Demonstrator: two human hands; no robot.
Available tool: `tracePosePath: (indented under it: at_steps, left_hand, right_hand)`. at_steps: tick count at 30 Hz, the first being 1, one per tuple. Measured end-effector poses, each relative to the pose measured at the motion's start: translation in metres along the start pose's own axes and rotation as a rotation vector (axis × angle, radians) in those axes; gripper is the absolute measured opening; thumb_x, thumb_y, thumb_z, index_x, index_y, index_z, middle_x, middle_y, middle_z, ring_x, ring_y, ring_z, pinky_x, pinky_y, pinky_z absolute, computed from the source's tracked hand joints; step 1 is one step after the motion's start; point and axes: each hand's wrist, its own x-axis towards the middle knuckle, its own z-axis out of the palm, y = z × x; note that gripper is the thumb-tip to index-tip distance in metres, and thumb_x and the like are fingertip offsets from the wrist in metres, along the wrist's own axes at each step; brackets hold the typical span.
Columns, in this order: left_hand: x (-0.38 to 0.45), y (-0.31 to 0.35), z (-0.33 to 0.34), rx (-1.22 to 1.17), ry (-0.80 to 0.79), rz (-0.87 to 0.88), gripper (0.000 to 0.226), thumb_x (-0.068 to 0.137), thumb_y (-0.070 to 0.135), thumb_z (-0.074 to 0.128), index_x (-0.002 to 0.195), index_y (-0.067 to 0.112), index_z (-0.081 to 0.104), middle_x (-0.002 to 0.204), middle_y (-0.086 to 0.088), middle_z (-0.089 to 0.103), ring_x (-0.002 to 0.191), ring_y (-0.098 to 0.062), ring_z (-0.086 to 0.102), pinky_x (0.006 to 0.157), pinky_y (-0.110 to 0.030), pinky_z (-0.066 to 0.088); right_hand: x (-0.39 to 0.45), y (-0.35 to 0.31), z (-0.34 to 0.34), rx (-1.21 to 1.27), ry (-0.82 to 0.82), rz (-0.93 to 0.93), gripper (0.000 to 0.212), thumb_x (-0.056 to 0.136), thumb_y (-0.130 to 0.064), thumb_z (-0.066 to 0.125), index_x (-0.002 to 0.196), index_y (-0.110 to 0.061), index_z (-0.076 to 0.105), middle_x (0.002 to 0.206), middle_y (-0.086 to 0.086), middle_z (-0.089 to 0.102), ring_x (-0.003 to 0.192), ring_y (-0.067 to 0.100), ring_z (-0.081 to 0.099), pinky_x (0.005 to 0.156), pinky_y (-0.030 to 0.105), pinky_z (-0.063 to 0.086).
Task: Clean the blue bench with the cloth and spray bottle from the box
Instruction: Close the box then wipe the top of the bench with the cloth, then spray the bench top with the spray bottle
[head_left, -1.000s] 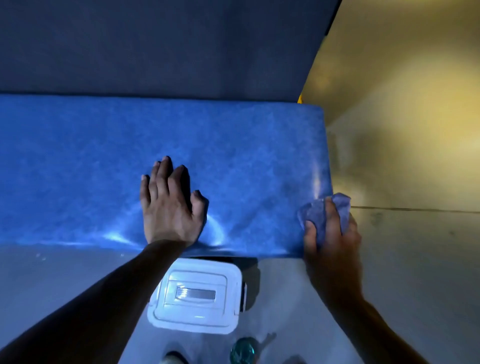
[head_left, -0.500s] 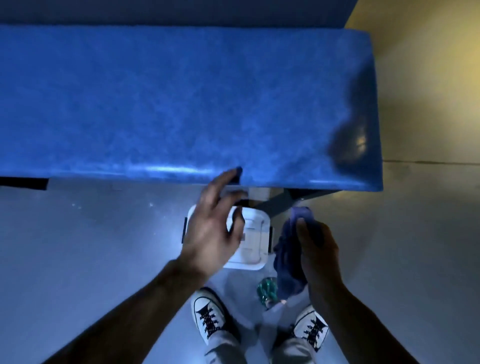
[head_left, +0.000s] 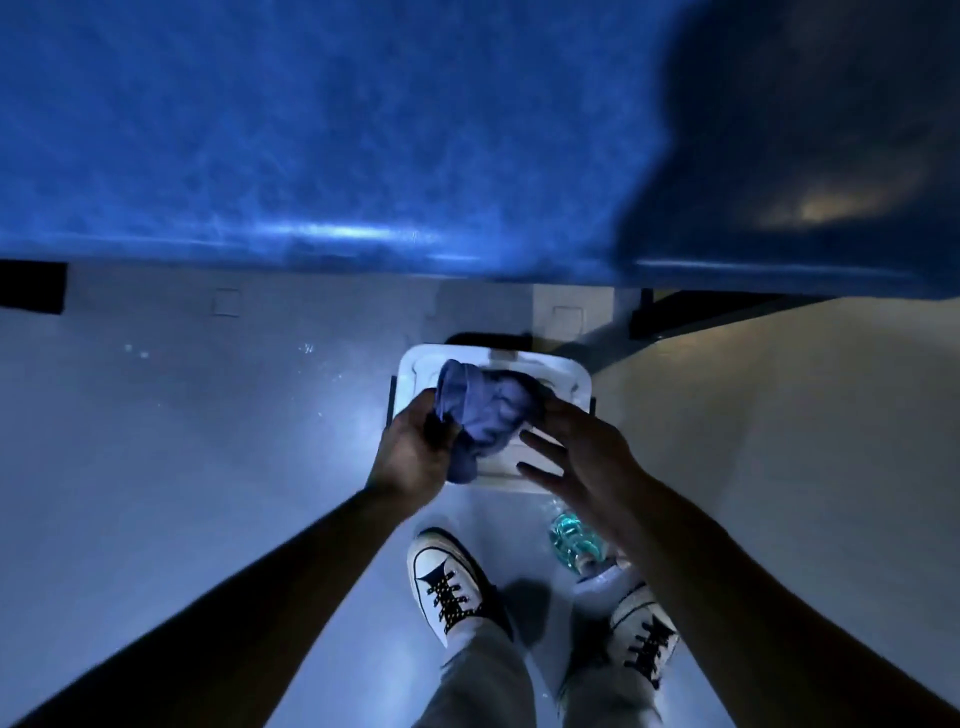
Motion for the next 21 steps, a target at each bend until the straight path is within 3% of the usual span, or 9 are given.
tracePosePath:
  at_steps: [2, 5, 8, 10, 12, 14, 16, 19, 21]
  left_hand:
    - [0.025, -0.011, 0.002, 0.126, -0.013, -0.041, 0.01, 0.098, 0.028, 0.065, 0.09, 0.025, 0.059, 0.078, 0.005, 0.063, 0.082, -0.026, 0.062, 0.061, -0.024, 0.042]
    - [0.048, -0.016, 0.009, 0.266, -0.025, -0.084, 0.022, 0.103, 0.042, 0.053, 0.099, 0.023, 0.062, 0.088, -0.002, 0.065, 0.082, -0.026, 0.06, 0.06, -0.028, 0.04]
    - [0.05, -0.017, 0.015, 0.317, -0.056, -0.095, 0.026, 0.104, 0.042, 0.046, 0.105, 0.021, 0.061, 0.08, 0.002, 0.064, 0.07, -0.019, 0.056, 0.052, -0.021, 0.038]
    - [0.041, -0.019, 0.016, 0.264, -0.018, -0.089, 0.02, 0.102, 0.033, 0.054, 0.115, 0.019, 0.061, 0.088, 0.0, 0.066, 0.072, -0.019, 0.056, 0.05, -0.015, 0.038]
    - [0.024, -0.021, 0.014, 0.228, 0.054, -0.028, 0.035, 0.096, 0.021, 0.064, 0.13, 0.02, 0.058, 0.109, -0.003, 0.064, 0.083, -0.02, 0.058, 0.058, -0.008, 0.041]
    - [0.005, -0.025, 0.016, 0.313, 0.164, 0.035, 0.05, 0.091, 0.016, 0.065, 0.139, 0.024, 0.052, 0.132, -0.006, 0.056, 0.102, -0.026, 0.06, 0.082, -0.024, 0.05]
    - [-0.018, -0.027, 0.027, 0.393, 0.192, 0.099, 0.048, 0.091, 0.016, 0.063, 0.138, 0.023, 0.054, 0.137, -0.007, 0.055, 0.113, -0.03, 0.061, 0.088, -0.039, 0.054]
    - [-0.057, -0.04, 0.068, 0.37, 0.009, 0.251, 0.033, 0.09, 0.022, 0.061, 0.122, 0.016, 0.067, 0.118, -0.007, 0.07, 0.102, -0.028, 0.07, 0.086, -0.038, 0.058]
    - [-0.078, -0.054, 0.106, 0.422, -0.165, 0.255, 0.033, 0.091, 0.028, 0.061, 0.121, 0.015, 0.067, 0.114, -0.006, 0.072, 0.099, -0.025, 0.072, 0.086, -0.035, 0.058]
  right_hand:
    - [0.021, 0.003, 0.006, -0.081, 0.014, 0.007, 0.018, 0.103, -0.029, 0.055, 0.118, -0.027, 0.065, 0.124, -0.001, 0.069, 0.119, 0.019, 0.061, 0.101, 0.046, 0.049]
    - [0.051, 0.013, 0.009, -0.181, 0.026, 0.037, 0.011, 0.103, -0.035, 0.054, 0.106, -0.031, 0.064, 0.117, -0.003, 0.068, 0.115, 0.017, 0.06, 0.095, 0.043, 0.049]
    - [0.06, 0.016, 0.005, -0.224, 0.028, 0.029, 0.016, 0.104, -0.038, 0.05, 0.109, -0.028, 0.062, 0.11, -0.003, 0.068, 0.111, 0.018, 0.061, 0.089, 0.041, 0.048]
    - [0.052, 0.011, -0.003, -0.264, 0.055, 0.017, 0.014, 0.105, -0.035, 0.049, 0.11, -0.028, 0.061, 0.113, 0.0, 0.067, 0.112, 0.022, 0.063, 0.093, 0.043, 0.05]
    - [0.039, 0.004, -0.021, -0.288, 0.109, 0.008, 0.015, 0.105, -0.026, 0.048, 0.109, -0.024, 0.062, 0.115, 0.004, 0.068, 0.107, 0.023, 0.067, 0.095, 0.042, 0.051]
    - [0.024, 0.002, -0.048, -0.285, 0.166, 0.02, 0.021, 0.106, -0.02, 0.045, 0.117, -0.016, 0.063, 0.115, 0.007, 0.069, 0.095, 0.02, 0.069, 0.085, 0.037, 0.053]
    - [0.012, 0.009, -0.081, -0.368, 0.229, -0.009, 0.02, 0.106, -0.017, 0.046, 0.11, -0.016, 0.066, 0.116, 0.007, 0.072, 0.089, 0.017, 0.07, 0.076, 0.034, 0.056]
    - [0.005, 0.04, -0.132, -0.571, 0.292, -0.014, 0.024, 0.105, -0.01, 0.049, 0.119, -0.016, 0.067, 0.115, 0.011, 0.074, 0.093, 0.017, 0.072, 0.091, 0.043, 0.06]
    - [0.01, 0.067, -0.157, -0.715, 0.279, -0.013, 0.03, 0.104, -0.007, 0.047, 0.127, -0.015, 0.066, 0.122, 0.01, 0.072, 0.098, 0.017, 0.071, 0.096, 0.042, 0.058]
